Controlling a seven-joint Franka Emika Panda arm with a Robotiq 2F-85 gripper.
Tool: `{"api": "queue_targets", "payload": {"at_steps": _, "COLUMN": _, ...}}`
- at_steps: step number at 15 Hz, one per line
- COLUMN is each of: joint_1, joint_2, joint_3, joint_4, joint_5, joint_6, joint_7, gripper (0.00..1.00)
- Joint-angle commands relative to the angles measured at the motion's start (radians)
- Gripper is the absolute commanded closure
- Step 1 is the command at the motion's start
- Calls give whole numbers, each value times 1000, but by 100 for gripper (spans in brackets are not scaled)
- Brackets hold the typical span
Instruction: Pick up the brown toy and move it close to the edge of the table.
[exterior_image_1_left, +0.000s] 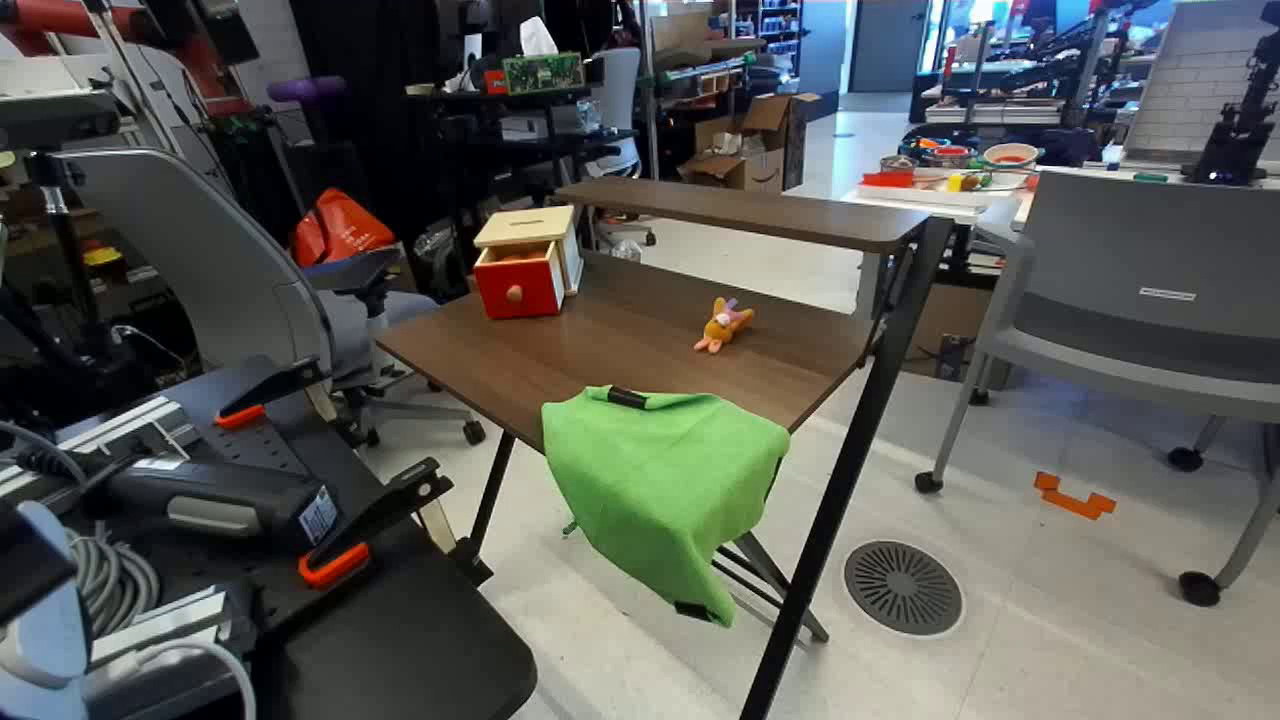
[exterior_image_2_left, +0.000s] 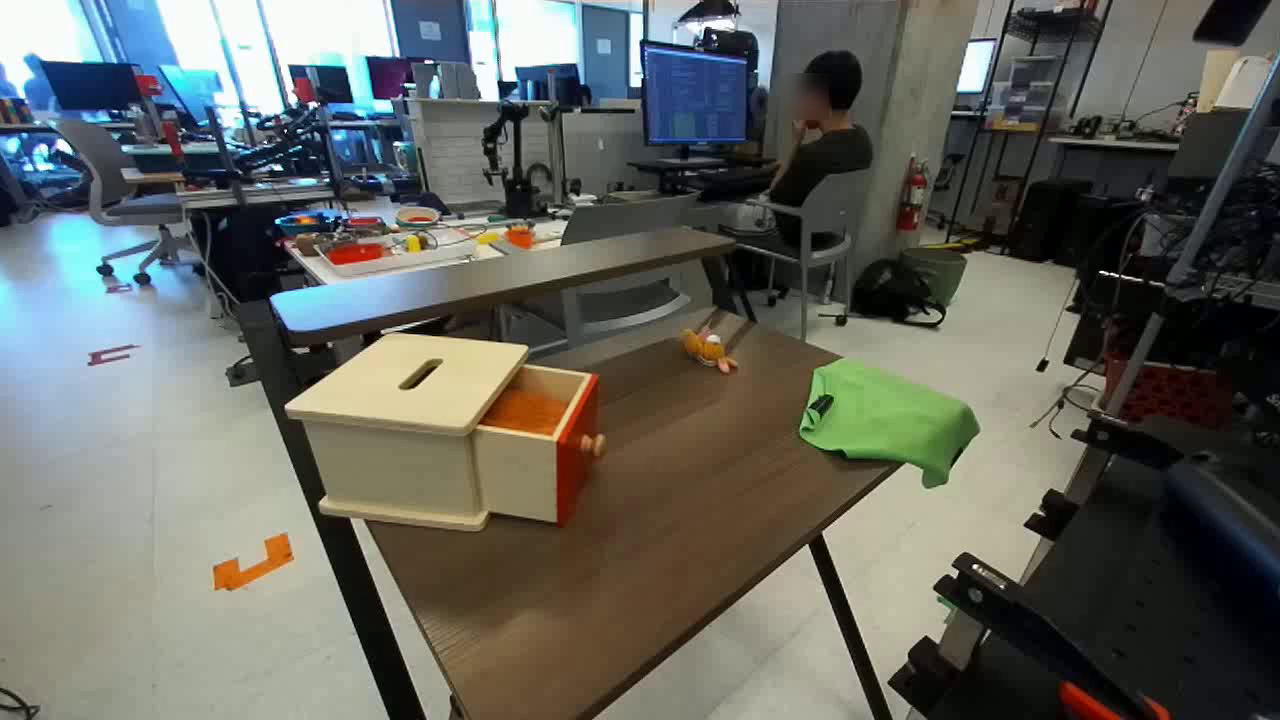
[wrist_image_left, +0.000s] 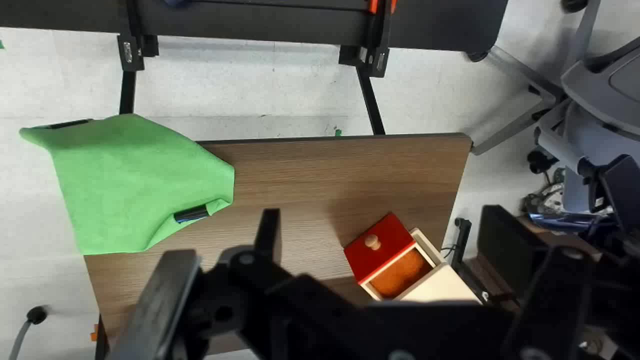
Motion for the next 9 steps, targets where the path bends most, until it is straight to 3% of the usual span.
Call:
{"api": "queue_targets", "payload": {"at_steps": 1, "joint_1": -10, "joint_2": 0, "joint_3": 9, "joint_4": 3, "joint_5": 7, "joint_6": -4, "joint_7": -5, "gripper": 0}}
{"api": "queue_targets", "payload": {"at_steps": 6, "joint_1": -10, "joint_2": 0, "joint_3": 9, "joint_4": 6, "joint_5": 7, "joint_6": -4, "joint_7": -5, "gripper": 0}}
{"api": "queue_targets", "payload": {"at_steps": 9, "joint_1": -50, "joint_2": 100, "joint_3": 51, "joint_4": 34, "joint_5": -8, "joint_6": 225, "joint_7": 96, "gripper": 0}}
